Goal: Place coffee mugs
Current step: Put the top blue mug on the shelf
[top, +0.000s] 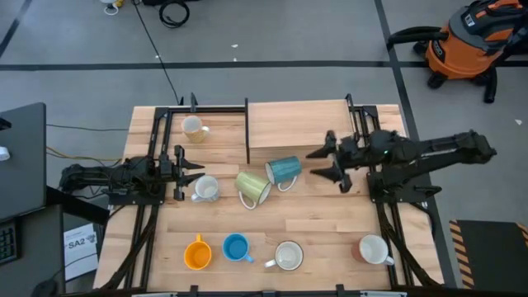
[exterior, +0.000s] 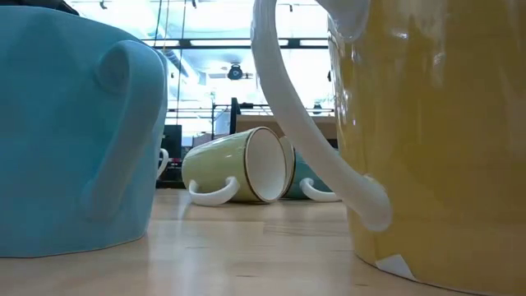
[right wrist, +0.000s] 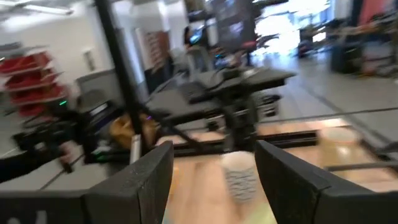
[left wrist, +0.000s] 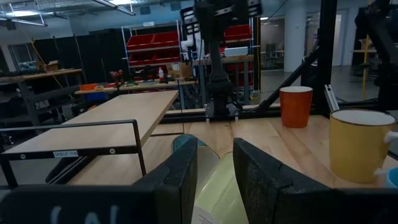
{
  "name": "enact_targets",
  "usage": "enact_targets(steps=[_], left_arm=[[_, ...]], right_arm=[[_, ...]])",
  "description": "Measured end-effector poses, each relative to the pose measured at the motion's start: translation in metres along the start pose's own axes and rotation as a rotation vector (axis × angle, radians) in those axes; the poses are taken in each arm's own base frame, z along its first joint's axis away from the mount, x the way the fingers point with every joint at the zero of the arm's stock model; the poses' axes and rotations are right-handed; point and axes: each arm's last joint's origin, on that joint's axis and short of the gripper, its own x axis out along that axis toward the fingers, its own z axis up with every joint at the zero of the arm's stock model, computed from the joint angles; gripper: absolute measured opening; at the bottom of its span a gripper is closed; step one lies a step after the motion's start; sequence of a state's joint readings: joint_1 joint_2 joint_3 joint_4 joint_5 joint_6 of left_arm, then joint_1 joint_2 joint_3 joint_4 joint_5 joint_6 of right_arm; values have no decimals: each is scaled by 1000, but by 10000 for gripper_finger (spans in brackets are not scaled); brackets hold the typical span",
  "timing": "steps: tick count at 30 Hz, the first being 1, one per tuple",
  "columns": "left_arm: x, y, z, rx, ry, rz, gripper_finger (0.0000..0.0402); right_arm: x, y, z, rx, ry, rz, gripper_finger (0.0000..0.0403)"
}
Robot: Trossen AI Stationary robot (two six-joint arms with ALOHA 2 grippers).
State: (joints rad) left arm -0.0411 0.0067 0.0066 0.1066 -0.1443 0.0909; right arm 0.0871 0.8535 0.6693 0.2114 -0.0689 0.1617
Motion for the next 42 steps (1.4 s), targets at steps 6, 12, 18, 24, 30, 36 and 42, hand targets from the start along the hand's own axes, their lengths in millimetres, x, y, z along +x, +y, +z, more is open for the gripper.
enact_targets(steps=[6,12,18,24,30,36,42], left_arm=[[0,0,0,0,0,0,110],[0,0,0,0,0,0,110],[0,0,0,-6,1,-1,110],[0,0,0,-54,2,-1,110],[0,0,0,-58,2,-1,110],[0,0,0,-61,2,-1,110],[0,0,0,-61,2,-1,110]], right_arm=[[35,26,-5,-10,114,73,231],[55,48,-32,14,326,40,231],[66,56,-70,13,528,-47,231],[77,51,-100,-25,669,-104,231],[87,42,-120,-59,738,-152,231],[96,31,-140,-65,805,-196,231],[103,18,-161,-88,873,-263,231]])
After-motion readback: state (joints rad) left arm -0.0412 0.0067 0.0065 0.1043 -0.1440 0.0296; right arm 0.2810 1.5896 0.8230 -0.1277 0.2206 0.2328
